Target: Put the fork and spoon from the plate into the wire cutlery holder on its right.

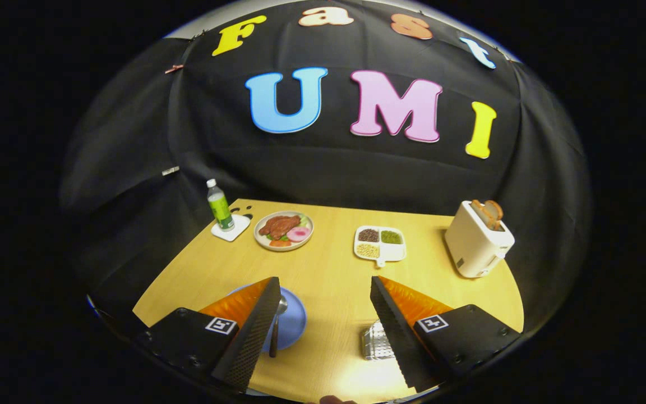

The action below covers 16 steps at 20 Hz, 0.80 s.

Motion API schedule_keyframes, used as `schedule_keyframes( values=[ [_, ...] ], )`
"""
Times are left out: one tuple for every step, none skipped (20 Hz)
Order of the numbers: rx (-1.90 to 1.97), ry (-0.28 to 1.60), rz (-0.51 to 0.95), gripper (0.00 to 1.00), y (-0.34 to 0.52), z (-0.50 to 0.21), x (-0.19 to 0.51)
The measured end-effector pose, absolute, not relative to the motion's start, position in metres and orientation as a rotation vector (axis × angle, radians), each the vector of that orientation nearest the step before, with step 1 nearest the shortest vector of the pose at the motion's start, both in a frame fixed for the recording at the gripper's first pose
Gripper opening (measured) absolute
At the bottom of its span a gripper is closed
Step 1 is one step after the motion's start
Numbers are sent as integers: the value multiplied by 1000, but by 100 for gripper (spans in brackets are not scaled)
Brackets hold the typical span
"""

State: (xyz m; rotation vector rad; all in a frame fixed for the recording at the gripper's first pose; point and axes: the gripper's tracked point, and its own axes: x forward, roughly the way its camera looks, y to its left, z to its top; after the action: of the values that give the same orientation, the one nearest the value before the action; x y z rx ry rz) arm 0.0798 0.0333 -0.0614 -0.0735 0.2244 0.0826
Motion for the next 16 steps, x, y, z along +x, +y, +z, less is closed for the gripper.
schedule_keyframes(
  values=[
    [-75, 256, 101, 100, 42, -72, 84],
    [-78, 288, 118, 100, 50, -84, 89],
    [-86, 327, 138, 100, 58, -97, 93],
    [-96, 366, 154, 100, 65, -112, 95],
    [-106, 407, 166, 100, 70, -127, 97],
    [-114, 447, 176, 100, 74, -142, 100],
    [-119, 484, 186, 100, 79, -155, 102],
    [-122, 519, 197, 100, 83, -169, 104],
    [-125, 549, 204, 100, 86, -180, 106],
    [-133, 569, 210, 100, 90, -190, 110],
    [-148, 592, 215, 100, 92, -200, 113],
    [-160, 610, 221, 100, 94, -210, 116],
    [-168, 623, 227, 100, 96, -217, 120],
    [-171, 639, 229, 100, 97, -225, 122],
    [-168, 657, 228, 96, 98, -232, 124],
    [-161, 674, 224, 95, 99, -239, 128]
  ],
)
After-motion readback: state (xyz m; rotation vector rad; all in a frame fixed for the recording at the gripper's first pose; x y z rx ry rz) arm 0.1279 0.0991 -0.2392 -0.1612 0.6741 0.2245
